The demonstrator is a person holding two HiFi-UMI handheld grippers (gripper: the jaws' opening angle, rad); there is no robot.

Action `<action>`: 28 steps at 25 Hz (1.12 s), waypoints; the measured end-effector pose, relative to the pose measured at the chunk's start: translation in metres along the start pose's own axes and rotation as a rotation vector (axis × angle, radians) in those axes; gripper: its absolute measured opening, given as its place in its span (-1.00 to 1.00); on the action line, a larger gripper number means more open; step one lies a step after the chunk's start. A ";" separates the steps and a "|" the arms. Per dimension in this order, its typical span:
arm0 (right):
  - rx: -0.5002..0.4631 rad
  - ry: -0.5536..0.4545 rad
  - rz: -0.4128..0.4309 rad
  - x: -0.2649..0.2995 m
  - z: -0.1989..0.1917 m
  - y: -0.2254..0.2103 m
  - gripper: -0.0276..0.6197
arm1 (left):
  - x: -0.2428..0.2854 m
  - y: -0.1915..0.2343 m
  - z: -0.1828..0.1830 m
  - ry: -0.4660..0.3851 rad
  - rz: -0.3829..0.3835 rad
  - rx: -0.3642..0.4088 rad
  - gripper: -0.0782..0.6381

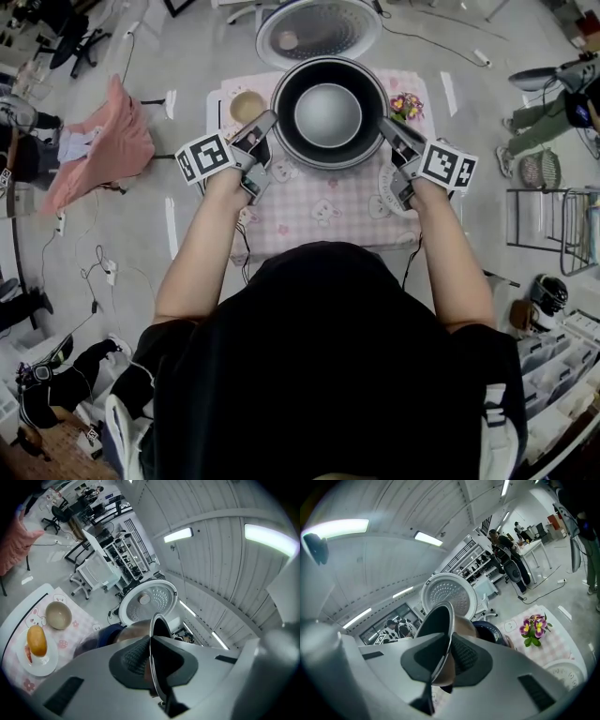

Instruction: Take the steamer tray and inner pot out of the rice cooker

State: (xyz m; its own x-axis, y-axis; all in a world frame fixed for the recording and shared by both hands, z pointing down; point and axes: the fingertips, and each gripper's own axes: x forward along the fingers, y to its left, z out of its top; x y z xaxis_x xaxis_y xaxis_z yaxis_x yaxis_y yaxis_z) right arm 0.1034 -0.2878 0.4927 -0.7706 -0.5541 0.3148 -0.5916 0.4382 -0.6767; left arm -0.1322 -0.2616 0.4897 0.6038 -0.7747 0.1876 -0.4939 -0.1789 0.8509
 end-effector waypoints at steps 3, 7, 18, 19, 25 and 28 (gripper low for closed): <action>-0.018 -0.012 0.013 -0.008 0.002 0.014 -0.76 | -0.011 -0.013 0.002 -0.012 -0.019 0.015 -0.69; -0.045 -0.022 0.033 -0.015 0.002 0.035 -0.76 | -0.031 -0.025 0.003 -0.031 -0.034 0.025 -0.69; -0.089 0.016 0.130 0.000 -0.011 0.097 -0.75 | -0.102 -0.039 0.021 -0.119 -0.016 0.057 -0.69; -0.093 0.024 0.140 0.003 -0.014 0.103 -0.75 | -0.110 -0.038 0.022 -0.129 -0.011 0.061 -0.69; -0.116 0.069 0.196 0.029 -0.032 0.143 -0.75 | -0.163 -0.025 0.027 -0.188 0.055 -0.039 -0.69; -0.115 0.091 0.218 0.035 -0.040 0.153 -0.75 | -0.180 -0.023 0.028 -0.215 0.074 -0.052 -0.69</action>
State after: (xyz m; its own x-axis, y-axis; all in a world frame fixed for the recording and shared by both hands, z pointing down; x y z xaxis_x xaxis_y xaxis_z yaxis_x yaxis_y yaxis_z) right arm -0.0232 -0.2117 0.4269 -0.8980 -0.3740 0.2316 -0.4279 0.6206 -0.6570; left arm -0.2467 -0.1350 0.4227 0.4171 -0.8970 0.1462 -0.4956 -0.0896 0.8639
